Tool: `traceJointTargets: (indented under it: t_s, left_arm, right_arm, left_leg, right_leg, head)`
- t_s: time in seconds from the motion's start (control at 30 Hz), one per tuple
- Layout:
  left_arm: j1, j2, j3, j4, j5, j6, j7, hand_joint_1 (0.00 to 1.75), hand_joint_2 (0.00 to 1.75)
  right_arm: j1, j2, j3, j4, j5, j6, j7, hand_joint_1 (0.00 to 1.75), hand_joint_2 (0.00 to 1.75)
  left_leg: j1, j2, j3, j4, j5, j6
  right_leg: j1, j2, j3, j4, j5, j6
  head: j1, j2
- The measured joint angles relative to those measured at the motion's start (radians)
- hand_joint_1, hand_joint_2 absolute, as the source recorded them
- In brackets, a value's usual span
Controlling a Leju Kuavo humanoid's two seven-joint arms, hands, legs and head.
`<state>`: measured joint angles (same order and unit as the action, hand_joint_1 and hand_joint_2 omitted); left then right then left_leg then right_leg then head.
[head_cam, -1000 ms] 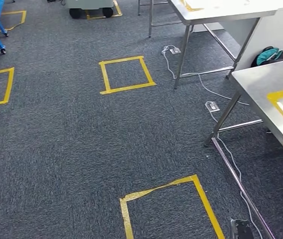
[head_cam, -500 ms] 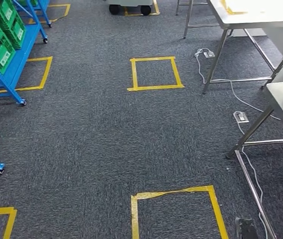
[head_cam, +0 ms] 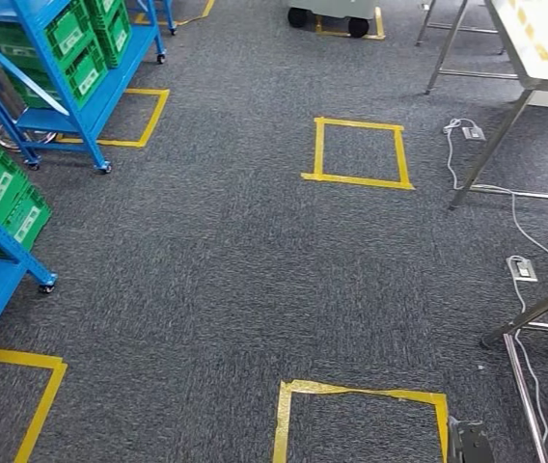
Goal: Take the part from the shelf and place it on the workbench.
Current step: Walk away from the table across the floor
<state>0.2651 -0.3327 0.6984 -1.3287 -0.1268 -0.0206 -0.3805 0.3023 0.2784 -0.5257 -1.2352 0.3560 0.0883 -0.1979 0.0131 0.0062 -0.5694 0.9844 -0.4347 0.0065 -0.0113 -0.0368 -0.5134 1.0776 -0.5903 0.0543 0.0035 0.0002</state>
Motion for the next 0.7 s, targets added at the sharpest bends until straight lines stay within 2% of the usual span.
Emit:
traceJointTargets:
  t_s: [0.03, 0.07, 0.1, 0.13, 0.17, 0.2, 0.23, 0.27, 0.3, 0.33, 0.4, 0.43, 0.47, 0.5, 0.53, 0.57, 0.6, 0.63, 0.67, 0.7]
  left_arm:
    - [-0.002, 0.000, 0.000, 0.000, -0.002, -0.001, 0.000, 0.00, 0.00]
    - [-0.003, 0.000, 0.000, 0.000, -0.005, -0.002, -0.001, 0.00, 0.00]
    - [-0.003, 0.000, 0.000, 0.000, -0.007, -0.003, -0.001, 0.00, 0.00]
    - [-0.003, 0.000, 0.000, 0.001, -0.008, -0.004, -0.002, 0.00, 0.00]
    - [-0.004, 0.000, 0.001, 0.002, -0.009, -0.006, -0.004, 0.00, 0.00]
    - [-0.005, 0.000, 0.001, 0.003, -0.012, -0.008, -0.007, 0.00, 0.00]
    - [-0.006, 0.000, 0.001, 0.004, -0.014, -0.011, -0.011, 0.00, 0.00]
    - [-0.008, 0.001, 0.002, 0.005, -0.018, -0.013, -0.014, 0.00, 0.00]
    - [-0.009, 0.001, 0.002, 0.006, -0.020, -0.015, -0.017, 0.00, 0.00]
    - [-0.010, 0.002, 0.004, 0.008, -0.022, -0.017, -0.018, 0.00, 0.00]
    - [-0.011, 0.003, 0.009, 0.010, -0.024, -0.018, -0.018, 0.00, 0.00]
    - [-0.012, 0.004, 0.013, 0.011, -0.025, -0.019, -0.018, 0.00, 0.00]
    - [-0.014, 0.004, 0.015, 0.012, -0.026, -0.019, -0.019, 0.00, 0.00]
    - [-0.017, 0.005, 0.017, 0.014, -0.027, -0.020, -0.019, 0.00, 0.00]
    - [-0.021, 0.006, 0.017, 0.015, -0.028, -0.021, -0.020, 0.00, 0.00]
    - [-0.024, 0.006, 0.017, 0.016, -0.029, -0.022, -0.020, 0.00, 0.00]
    - [-0.026, 0.007, 0.018, 0.018, -0.029, -0.023, -0.021, 0.00, 0.00]
    - [-0.026, 0.007, 0.019, 0.020, -0.030, -0.024, -0.021, 0.00, 0.00]
    - [-0.026, 0.007, 0.021, 0.021, -0.030, -0.024, -0.022, 0.00, 0.00]
    - [-0.026, 0.007, 0.022, 0.022, -0.030, -0.024, -0.022, 0.00, 0.00]
  right_arm:
    - [0.000, 0.000, 0.000, 0.000, 0.000, -0.001, -0.001, 0.00, 0.00]
    - [0.001, 0.000, -0.001, 0.000, 0.000, -0.002, -0.001, 0.00, 0.00]
    - [0.002, 0.000, -0.002, 0.001, 0.000, -0.002, -0.001, 0.00, 0.00]
    - [0.003, 0.000, -0.002, 0.001, 0.000, -0.002, -0.001, 0.00, 0.00]
    - [0.003, 0.000, -0.002, 0.001, 0.000, -0.003, -0.002, 0.00, 0.00]
    - [0.002, 0.000, -0.002, 0.001, 0.000, -0.004, -0.003, 0.00, 0.00]
    - [0.002, 0.000, -0.002, 0.001, 0.000, -0.005, -0.004, 0.00, 0.00]
    - [0.001, 0.000, -0.002, 0.002, 0.000, -0.006, -0.005, 0.00, 0.00]
    - [0.000, 0.000, -0.002, 0.002, 0.000, -0.008, -0.005, 0.00, 0.00]
    - [-0.001, 0.000, -0.002, 0.002, 0.000, -0.009, -0.006, 0.00, 0.00]
    - [-0.003, 0.000, -0.002, 0.003, 0.000, -0.011, -0.007, 0.00, 0.00]
    - [-0.004, 0.000, -0.002, 0.003, 0.000, -0.012, -0.008, 0.00, 0.00]
    - [-0.005, 0.000, -0.002, 0.003, 0.000, -0.013, -0.009, 0.00, 0.00]
    - [-0.005, 0.000, -0.002, 0.003, 0.000, -0.014, -0.010, 0.00, 0.00]
    - [-0.004, 0.000, -0.002, 0.003, 0.000, -0.015, -0.010, 0.00, 0.00]
    - [-0.003, 0.000, -0.003, 0.004, 0.000, -0.016, -0.011, 0.00, 0.00]
    - [-0.003, 0.000, -0.003, 0.004, 0.000, -0.016, -0.011, 0.00, 0.00]
    - [-0.004, 0.000, -0.003, 0.004, 0.000, -0.016, -0.011, 0.00, 0.00]
    - [-0.004, 0.000, -0.003, 0.005, 0.000, -0.016, -0.011, 0.00, 0.00]
    - [-0.004, 0.000, -0.003, 0.005, 0.000, -0.016, -0.011, 0.00, 0.00]
  left_leg:
    - [-0.002, -0.010, 0.001, 0.000, -0.001, 0.005]
    - [-0.005, -0.022, 0.002, 0.000, -0.002, 0.009]
    - [-0.008, -0.035, 0.004, 0.001, -0.004, 0.011]
    - [-0.010, -0.050, 0.007, 0.001, -0.006, 0.013]
    - [-0.011, -0.065, 0.012, 0.001, -0.009, 0.013]
    - [-0.012, -0.080, 0.019, 0.001, -0.012, 0.013]
    - [-0.011, -0.094, 0.024, 0.001, -0.016, 0.011]
    - [-0.012, -0.108, 0.028, 0.003, -0.020, 0.008]
    - [-0.012, -0.120, 0.028, 0.004, -0.023, 0.004]
    - [-0.011, -0.131, 0.027, 0.004, -0.024, -0.001]
    - [-0.007, -0.149, 0.024, 0.002, -0.025, -0.012]
    - [-0.007, -0.139, 0.021, 0.007, -0.029, -0.017]
    - [-0.009, -0.117, 0.010, 0.028, -0.043, -0.021]
    - [-0.012, -0.086, -0.012, 0.072, -0.066, -0.025]
    - [-0.013, -0.053, -0.047, 0.136, -0.096, -0.027]
    - [-0.013, -0.033, -0.088, 0.208, -0.123, -0.030]
    - [-0.013, -0.024, -0.123, 0.266, -0.138, -0.032]
    - [-0.012, -0.019, -0.142, 0.292, -0.133, -0.034]
    - [-0.012, -0.016, -0.140, 0.278, -0.107, -0.034]
    - [-0.012, -0.006, -0.118, 0.226, -0.067, -0.034]
  right_leg:
    - [0.001, 0.021, -0.041, 0.077, -0.035, -0.002]
    - [0.002, 0.030, -0.086, 0.154, -0.064, -0.005]
    - [0.004, 0.034, -0.123, 0.209, -0.074, -0.009]
    - [0.005, 0.036, -0.142, 0.225, -0.061, -0.014]
    - [0.007, 0.040, -0.140, 0.197, -0.027, -0.019]
    - [0.008, 0.052, -0.120, 0.134, 0.022, -0.024]
    - [0.009, 0.079, -0.094, 0.058, 0.069, -0.028]
    - [0.008, 0.103, -0.070, -0.006, 0.101, -0.030]
    - [0.008, 0.121, -0.052, -0.047, 0.118, -0.030]
    - [0.008, 0.129, -0.044, -0.062, 0.121, -0.029]
    - [0.009, 0.107, -0.035, -0.067, 0.120, -0.031]
    - [0.009, 0.096, -0.031, -0.072, 0.121, -0.035]
    - [0.008, 0.083, -0.025, -0.078, 0.121, -0.040]
    - [0.008, 0.068, -0.019, -0.084, 0.119, -0.046]
    - [0.009, 0.053, -0.014, -0.085, 0.115, -0.050]
    - [0.011, 0.037, -0.009, -0.086, 0.111, -0.054]
    - [0.011, 0.021, -0.004, -0.086, 0.105, -0.055]
    - [0.011, 0.006, 0.002, -0.086, 0.099, -0.055]
    - [0.011, -0.008, 0.010, -0.086, 0.093, -0.054]
    - [0.011, -0.021, 0.019, -0.086, 0.085, -0.052]
  head:
    - [0.002, 0.000]
    - [0.002, 0.000]
    - [0.002, 0.000]
    - [0.003, 0.000]
    - [0.002, 0.000]
    - [0.002, 0.000]
    - [0.003, 0.000]
    - [0.002, 0.000]
    - [0.003, 0.000]
    - [0.002, 0.000]
    - [0.002, 0.000]
    - [0.001, 0.000]
    - [-0.001, 0.000]
    - [-0.002, 0.000]
    - [-0.003, 0.000]
    - [-0.003, 0.000]
    - [-0.003, 0.000]
    - [-0.003, 0.000]
    - [-0.003, 0.000]
    - [-0.004, 0.000]
